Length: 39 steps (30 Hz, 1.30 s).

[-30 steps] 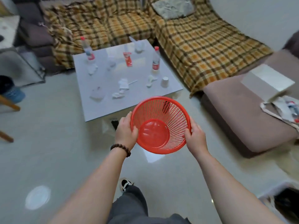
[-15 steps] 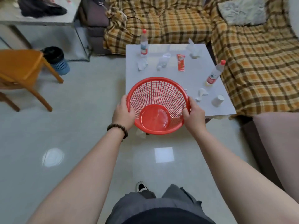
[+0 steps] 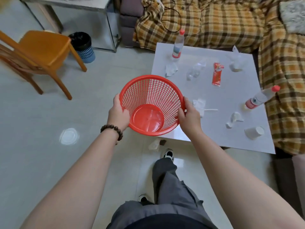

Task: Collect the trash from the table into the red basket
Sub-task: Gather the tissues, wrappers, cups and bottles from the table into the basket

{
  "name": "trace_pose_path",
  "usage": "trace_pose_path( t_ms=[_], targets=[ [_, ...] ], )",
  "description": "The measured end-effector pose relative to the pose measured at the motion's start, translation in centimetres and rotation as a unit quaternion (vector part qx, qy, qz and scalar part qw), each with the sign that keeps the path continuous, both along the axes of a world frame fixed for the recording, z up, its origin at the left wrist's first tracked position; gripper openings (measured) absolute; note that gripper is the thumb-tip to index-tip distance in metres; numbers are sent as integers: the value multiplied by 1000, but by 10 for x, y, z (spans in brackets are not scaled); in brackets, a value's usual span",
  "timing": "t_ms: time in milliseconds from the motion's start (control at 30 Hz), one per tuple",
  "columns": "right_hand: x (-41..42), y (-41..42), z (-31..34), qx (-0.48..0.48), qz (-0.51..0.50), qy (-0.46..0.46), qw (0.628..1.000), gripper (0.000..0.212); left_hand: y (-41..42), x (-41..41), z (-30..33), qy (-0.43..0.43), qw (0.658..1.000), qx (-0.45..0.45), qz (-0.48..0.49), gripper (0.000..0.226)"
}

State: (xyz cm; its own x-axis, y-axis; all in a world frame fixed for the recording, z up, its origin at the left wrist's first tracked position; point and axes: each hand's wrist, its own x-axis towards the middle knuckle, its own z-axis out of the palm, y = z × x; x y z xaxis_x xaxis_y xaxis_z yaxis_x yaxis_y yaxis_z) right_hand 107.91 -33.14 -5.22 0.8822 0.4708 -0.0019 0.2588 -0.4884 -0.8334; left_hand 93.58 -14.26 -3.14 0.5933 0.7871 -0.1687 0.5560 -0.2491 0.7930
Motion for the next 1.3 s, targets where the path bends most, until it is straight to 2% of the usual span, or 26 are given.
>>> trace_pose_path(
  t_ms=[167,267,467,733,800,833,900,967,1133,1300],
  targets=[
    [73,26,-35,-12,21,120,993,53,42,56,-4,71,995,37,55,60],
    [114,26,-60,-68,1,131,989,55,67,80,-6,118,987,46,98,58],
    [155,30,-120,-180,49,200,962,67,89,104,-25,175,968,48,172,52],
    [157,73,-182,-261,119,175,942,89,108,100,-70,237,952,49,187,49],
    [155,83,-193,-281,123,174,936,88,113,98,-80,245,949,49,190,49],
    [154,88,-197,-284,119,169,936,81,115,97,-84,246,949,48,194,49],
    [154,95,-198,-280,108,159,941,57,118,95,-89,244,947,48,203,47],
    [155,100,-191,-272,97,160,944,46,119,95,-91,247,945,50,207,45],
    [167,111,-142,-164,60,142,974,68,126,99,-77,247,949,55,187,47],
    [177,126,-69,-60,51,82,993,73,140,111,-48,241,954,67,166,47]
  ],
)
